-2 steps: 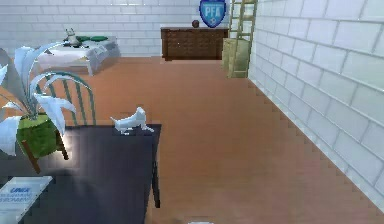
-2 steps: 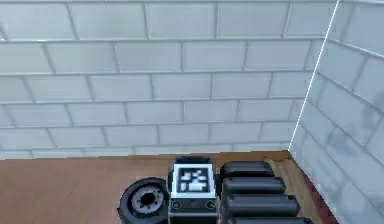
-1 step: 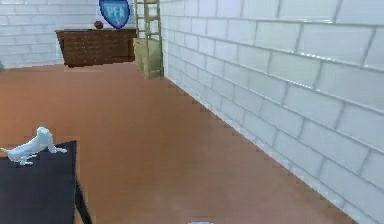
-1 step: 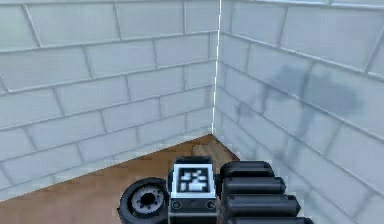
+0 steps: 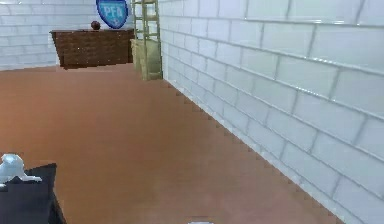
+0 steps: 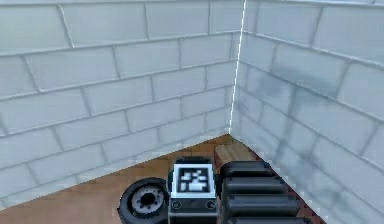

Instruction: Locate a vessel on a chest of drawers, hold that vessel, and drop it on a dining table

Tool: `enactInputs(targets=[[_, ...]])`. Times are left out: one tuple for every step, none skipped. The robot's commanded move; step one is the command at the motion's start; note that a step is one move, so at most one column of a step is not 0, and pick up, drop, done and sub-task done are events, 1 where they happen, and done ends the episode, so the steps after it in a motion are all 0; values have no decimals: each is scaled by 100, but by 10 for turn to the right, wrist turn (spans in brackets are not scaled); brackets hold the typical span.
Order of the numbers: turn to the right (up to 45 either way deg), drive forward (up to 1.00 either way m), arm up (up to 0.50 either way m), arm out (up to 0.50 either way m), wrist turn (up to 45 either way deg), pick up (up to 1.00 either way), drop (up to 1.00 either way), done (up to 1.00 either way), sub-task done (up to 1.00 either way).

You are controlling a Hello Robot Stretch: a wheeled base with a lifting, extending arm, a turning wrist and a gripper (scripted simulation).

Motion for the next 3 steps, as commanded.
enactInputs(targets=[[-180, 0, 0, 0, 0, 0, 0, 0, 0], [0, 5, 0, 0, 0, 0, 0, 0, 0], [-450, 0, 0, 0, 0, 0, 0, 0, 0]])
